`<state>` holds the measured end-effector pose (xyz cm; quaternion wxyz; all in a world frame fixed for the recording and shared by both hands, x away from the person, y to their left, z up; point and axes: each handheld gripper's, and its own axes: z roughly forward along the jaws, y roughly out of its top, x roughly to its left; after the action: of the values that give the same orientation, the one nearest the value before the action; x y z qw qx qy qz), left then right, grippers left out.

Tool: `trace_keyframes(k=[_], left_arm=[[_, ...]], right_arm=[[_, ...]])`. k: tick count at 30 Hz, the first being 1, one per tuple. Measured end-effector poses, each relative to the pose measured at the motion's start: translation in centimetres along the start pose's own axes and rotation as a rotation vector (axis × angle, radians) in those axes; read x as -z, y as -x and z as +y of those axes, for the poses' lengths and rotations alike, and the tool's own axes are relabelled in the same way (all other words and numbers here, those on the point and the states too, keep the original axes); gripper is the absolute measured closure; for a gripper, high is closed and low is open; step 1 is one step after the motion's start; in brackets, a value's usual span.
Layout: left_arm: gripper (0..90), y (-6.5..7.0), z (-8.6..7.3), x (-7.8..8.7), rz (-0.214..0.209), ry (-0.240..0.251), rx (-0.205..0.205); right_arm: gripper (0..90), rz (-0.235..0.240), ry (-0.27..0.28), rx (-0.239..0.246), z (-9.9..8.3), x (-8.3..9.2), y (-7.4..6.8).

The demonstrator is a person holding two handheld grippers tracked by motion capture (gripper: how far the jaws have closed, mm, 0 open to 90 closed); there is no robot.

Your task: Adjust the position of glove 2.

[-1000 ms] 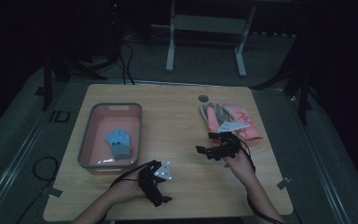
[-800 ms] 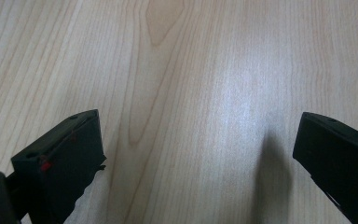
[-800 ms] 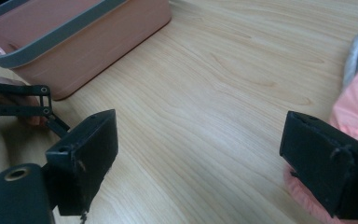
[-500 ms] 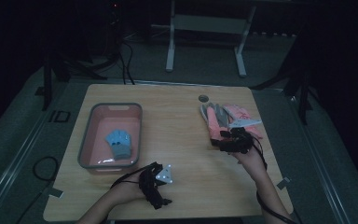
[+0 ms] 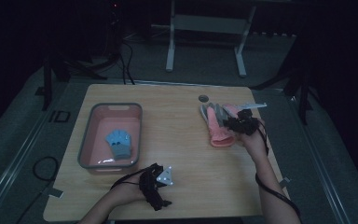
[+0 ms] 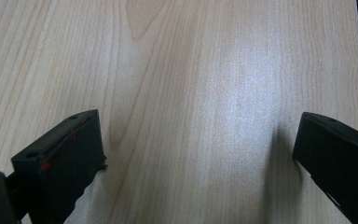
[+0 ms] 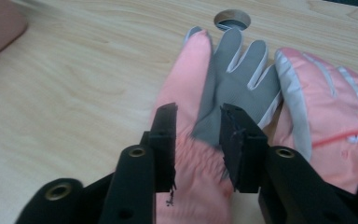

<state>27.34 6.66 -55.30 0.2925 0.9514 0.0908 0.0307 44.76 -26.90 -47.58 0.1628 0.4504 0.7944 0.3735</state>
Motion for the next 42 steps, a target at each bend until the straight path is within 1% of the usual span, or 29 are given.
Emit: trace_keyframes(k=[2,4,7,9,11,12,13,15,16,18,21,24,25,26,28,29,31,33,34,37,40,42], left_arm=[[1.9,0.0,-0.1,0.0,-0.002,0.007,0.006],[1.9,0.0,-0.1,0.0,0.000,0.006,0.008],[1.9,-0.1,-0.1,0.0,-0.001,0.008,0.011],[1.9,-0.2,-0.2,0.0,-0.007,0.011,0.014],[1.9,-0.2,-0.2,0.0,-0.005,0.010,0.009],[1.9,-0.2,-0.2,0.0,-0.006,0.010,0.010],[1.9,-0.2,-0.2,-0.1,-0.006,0.012,0.011],[1.9,-0.2,-0.2,0.0,-0.005,0.012,0.011],[1.9,-0.3,-0.2,0.0,-0.005,0.013,0.010],[1.9,-0.2,-0.2,0.0,-0.002,0.011,0.008],[1.9,-0.2,-0.2,0.0,-0.001,0.010,0.006],[1.9,-0.2,-0.2,0.0,0.000,0.004,0.002],[1.9,-0.2,-0.2,0.0,-0.002,0.008,0.008],[1.9,-0.2,-0.2,0.0,-0.001,0.010,0.008],[1.9,-0.2,-0.2,0.0,-0.001,0.012,0.009],[1.9,-0.2,-0.3,0.0,-0.001,0.013,0.009],[1.9,-0.3,-0.3,0.1,0.001,0.010,0.008],[1.9,-0.2,-0.3,0.1,0.000,0.012,0.010],[1.9,-0.2,-0.3,0.1,0.001,0.012,0.007],[1.9,-0.2,-0.4,0.1,0.001,0.014,0.011],[1.9,-0.1,-0.3,0.1,0.009,0.010,0.010],[1.9,-0.1,-0.3,0.2,0.011,0.022,0.016]], right_arm=[[59.6,-0.010,-0.017,-0.003,0.6,-1.0,0.4],[56.4,-0.018,-0.027,0.001,1.1,-1.9,0.7],[55.9,-0.038,-0.067,0.013,1.4,-3.5,1.2],[55.9,-0.054,-0.095,0.012,1.4,-4.6,1.6],[56.0,-0.059,-0.122,0.003,1.1,-5.6,2.0],[56.9,-0.065,-0.143,0.011,0.9,-6.1,2.0],[57.4,-0.060,-0.159,0.018,0.6,-6.6,2.0],[60.6,-0.060,-0.158,0.019,0.0,-7.1,1.9],[63.0,-0.062,-0.150,0.023,-0.1,-7.1,1.9],[71.2,-0.069,-0.141,0.010,-0.3,-7.1,1.9],[81.6,-0.091,-0.130,0.017,-0.4,-7.1,1.5],[87.4,-0.122,-0.119,0.018,-0.3,-7.0,0.8],[87.8,-0.124,-0.112,0.010,-0.3,-7.0,0.7],[88.2,-0.115,-0.102,-0.022,-0.2,-6.8,0.6],[88.3,-0.099,-0.091,-0.056,-0.1,-6.5,0.3],[88.4,-0.088,-0.090,-0.068,-0.1,-6.3,0.1],[88.4,-0.070,-0.083,-0.075,0.0,-6.0,-0.6],[88.4,-0.053,-0.068,-0.079,0.1,-5.5,-1.7],[88.4,-0.046,-0.063,-0.085,0.1,-5.3,-2.0],[88.4,-0.024,-0.026,-0.111,0.3,-4.2,-3.6],[88.4,-0.024,0.017,-0.132,0.4,-2.7,-5.3],[88.4,-0.037,0.039,-0.124,0.5,-1.6,-6.6]])
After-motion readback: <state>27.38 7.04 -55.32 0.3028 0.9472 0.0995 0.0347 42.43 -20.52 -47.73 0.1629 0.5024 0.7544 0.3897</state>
